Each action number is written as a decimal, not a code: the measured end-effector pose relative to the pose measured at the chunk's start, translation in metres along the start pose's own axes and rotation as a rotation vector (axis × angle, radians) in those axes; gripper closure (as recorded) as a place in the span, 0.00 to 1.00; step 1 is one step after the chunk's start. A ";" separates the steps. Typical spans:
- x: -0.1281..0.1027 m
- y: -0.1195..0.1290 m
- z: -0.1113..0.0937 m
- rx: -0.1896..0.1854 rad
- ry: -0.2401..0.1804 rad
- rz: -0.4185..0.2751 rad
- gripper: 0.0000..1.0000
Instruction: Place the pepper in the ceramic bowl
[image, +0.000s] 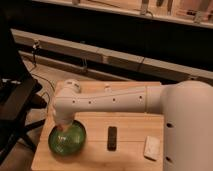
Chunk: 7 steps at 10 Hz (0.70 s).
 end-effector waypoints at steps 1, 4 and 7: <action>0.008 -0.001 -0.002 0.004 0.022 0.012 0.28; 0.013 -0.006 -0.001 -0.001 0.017 0.004 0.20; 0.008 0.001 -0.003 0.002 0.021 0.013 0.20</action>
